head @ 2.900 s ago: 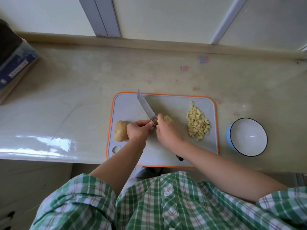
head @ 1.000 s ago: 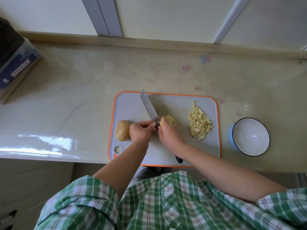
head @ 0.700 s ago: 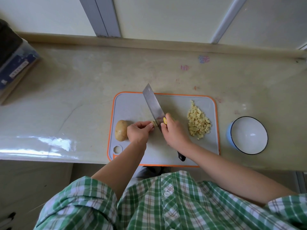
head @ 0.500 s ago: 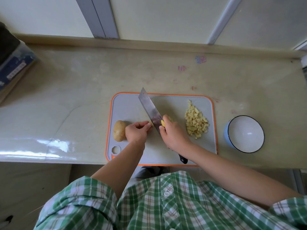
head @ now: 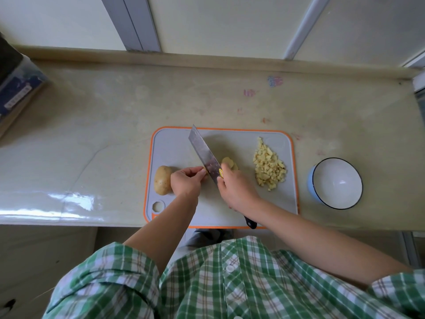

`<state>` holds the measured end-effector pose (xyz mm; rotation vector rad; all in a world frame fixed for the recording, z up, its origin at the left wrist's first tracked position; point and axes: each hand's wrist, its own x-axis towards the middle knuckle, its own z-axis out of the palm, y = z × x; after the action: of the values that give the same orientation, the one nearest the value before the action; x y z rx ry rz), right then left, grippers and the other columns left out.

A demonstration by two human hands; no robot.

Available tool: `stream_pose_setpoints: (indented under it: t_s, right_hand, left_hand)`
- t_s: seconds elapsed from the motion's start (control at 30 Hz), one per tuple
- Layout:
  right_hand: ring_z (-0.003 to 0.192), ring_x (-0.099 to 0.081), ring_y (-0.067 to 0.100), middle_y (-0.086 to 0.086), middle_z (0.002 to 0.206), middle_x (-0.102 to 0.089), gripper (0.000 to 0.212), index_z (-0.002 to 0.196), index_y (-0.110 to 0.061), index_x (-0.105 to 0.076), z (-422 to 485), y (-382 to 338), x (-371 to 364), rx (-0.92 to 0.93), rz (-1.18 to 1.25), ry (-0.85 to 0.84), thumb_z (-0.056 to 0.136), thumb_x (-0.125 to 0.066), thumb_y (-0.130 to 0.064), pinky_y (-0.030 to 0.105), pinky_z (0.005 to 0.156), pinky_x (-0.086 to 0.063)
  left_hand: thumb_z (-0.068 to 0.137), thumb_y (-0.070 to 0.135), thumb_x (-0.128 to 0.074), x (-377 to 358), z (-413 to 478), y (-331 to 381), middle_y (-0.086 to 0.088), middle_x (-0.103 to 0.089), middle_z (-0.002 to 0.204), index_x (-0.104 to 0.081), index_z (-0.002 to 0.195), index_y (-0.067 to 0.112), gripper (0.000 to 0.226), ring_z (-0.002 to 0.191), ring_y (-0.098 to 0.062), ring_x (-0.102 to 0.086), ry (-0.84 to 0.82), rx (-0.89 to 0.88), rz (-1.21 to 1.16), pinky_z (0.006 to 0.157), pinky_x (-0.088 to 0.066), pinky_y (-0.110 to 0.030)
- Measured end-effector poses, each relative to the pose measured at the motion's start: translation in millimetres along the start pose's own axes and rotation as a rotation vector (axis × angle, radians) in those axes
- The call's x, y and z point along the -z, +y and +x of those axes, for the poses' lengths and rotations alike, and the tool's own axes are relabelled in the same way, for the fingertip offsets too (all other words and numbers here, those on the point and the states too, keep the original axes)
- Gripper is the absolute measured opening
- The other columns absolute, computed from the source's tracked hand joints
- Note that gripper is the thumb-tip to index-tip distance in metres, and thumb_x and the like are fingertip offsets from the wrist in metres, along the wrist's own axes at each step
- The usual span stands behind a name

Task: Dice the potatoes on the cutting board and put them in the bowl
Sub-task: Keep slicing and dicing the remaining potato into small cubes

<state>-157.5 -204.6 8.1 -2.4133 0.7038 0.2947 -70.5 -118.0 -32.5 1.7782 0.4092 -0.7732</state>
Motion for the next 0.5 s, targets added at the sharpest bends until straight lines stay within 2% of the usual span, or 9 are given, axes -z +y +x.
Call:
stream_pose_setpoints:
  t_s: [0.13, 0.27, 0.4, 0.5]
  right_hand:
    - [0.067, -0.059, 0.039, 0.009, 0.071, -0.047, 0.01, 0.093, -0.011, -0.033, 5.0, -3.0, -2.1, -0.005, 0.029, -0.011, 0.098, -0.04, -0.014, 0.034, 0.052, -0.031]
    - [0.079, -0.059, 0.037, 0.017, 0.085, -0.06, 0.009, 0.103, -0.006, -0.042, 9.2, -7.1, -8.9, -0.033, 0.013, -0.016, 0.099, -0.042, -0.015, 0.033, 0.055, -0.027]
    - [0.08, -0.062, 0.038, 0.018, 0.09, -0.064, 0.01, 0.104, -0.007, -0.042, 16.6, -10.5, -19.7, -0.049, 0.002, -0.003, 0.098, -0.041, -0.016, 0.036, 0.057, -0.04]
    - [0.077, -0.063, 0.037, 0.018, 0.088, -0.065, 0.011, 0.104, -0.007, -0.042, 17.6, -9.1, -24.0, -0.038, -0.025, 0.016, 0.098, -0.04, -0.017, 0.037, 0.056, -0.043]
  left_hand:
    - [0.082, 0.001, -0.073, 0.8, 0.6, 0.9, -0.006, -0.071, 0.075, -0.07, 0.075, 0.009, 0.011, 0.068, -0.016, -0.068, 0.001, -0.001, 0.003, 0.07, -0.056, -0.025]
    - [0.082, -0.001, -0.072, 2.8, -0.3, 1.1, -0.006, -0.07, 0.075, -0.071, 0.084, 0.003, 0.004, 0.062, -0.011, -0.066, 0.004, -0.006, 0.002, 0.061, -0.054, -0.017]
    - [0.081, -0.003, -0.071, 3.4, -0.7, -0.5, -0.009, -0.072, 0.078, -0.071, 0.083, 0.003, 0.006, 0.07, -0.019, -0.07, 0.014, -0.006, -0.014, 0.071, -0.057, -0.025]
    - [0.082, -0.002, -0.071, 3.5, -0.7, -1.6, -0.007, -0.072, 0.078, -0.071, 0.082, 0.004, 0.006, 0.067, -0.017, -0.069, 0.025, -0.002, -0.012, 0.071, -0.057, -0.024]
